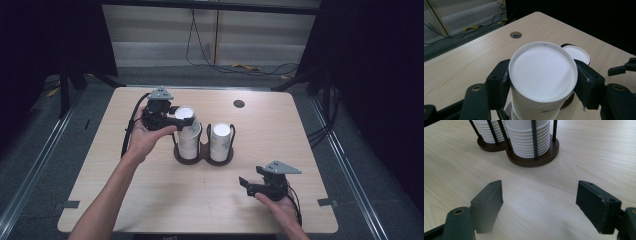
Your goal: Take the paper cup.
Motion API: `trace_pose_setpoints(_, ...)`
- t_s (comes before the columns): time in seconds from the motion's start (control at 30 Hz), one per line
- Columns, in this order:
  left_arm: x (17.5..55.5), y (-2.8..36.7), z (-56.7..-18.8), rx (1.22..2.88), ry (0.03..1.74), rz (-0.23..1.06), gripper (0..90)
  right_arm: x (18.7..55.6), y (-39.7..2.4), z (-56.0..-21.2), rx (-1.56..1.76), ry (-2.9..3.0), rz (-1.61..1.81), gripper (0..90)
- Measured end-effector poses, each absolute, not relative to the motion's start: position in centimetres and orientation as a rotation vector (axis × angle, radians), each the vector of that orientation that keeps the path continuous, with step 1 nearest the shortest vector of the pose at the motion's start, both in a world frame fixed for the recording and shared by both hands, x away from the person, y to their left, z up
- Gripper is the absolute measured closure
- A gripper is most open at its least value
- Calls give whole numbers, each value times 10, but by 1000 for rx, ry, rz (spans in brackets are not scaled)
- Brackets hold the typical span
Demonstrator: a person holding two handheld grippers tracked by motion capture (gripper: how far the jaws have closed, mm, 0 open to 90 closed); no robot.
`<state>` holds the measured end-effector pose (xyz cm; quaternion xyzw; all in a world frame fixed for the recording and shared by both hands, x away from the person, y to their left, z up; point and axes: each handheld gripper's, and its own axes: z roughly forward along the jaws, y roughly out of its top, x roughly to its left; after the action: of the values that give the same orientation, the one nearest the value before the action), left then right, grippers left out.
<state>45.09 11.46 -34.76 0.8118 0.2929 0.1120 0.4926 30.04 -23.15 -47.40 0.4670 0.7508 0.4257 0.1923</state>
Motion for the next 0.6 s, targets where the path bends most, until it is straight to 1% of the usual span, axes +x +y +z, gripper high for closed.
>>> trace_pose_setpoints(0.33,446,119,-337,1936,687,285,363,301,-231,-474,1325,2108,1189,217)
trace_pose_setpoints(0.5,444,124,-335,1917,663,258,359,301,-232,-474,1325,2105,1193,217)
trace_pose_setpoints(0.6,444,126,-334,1918,670,266,359,300,-232,-474,1325,2104,1192,218)
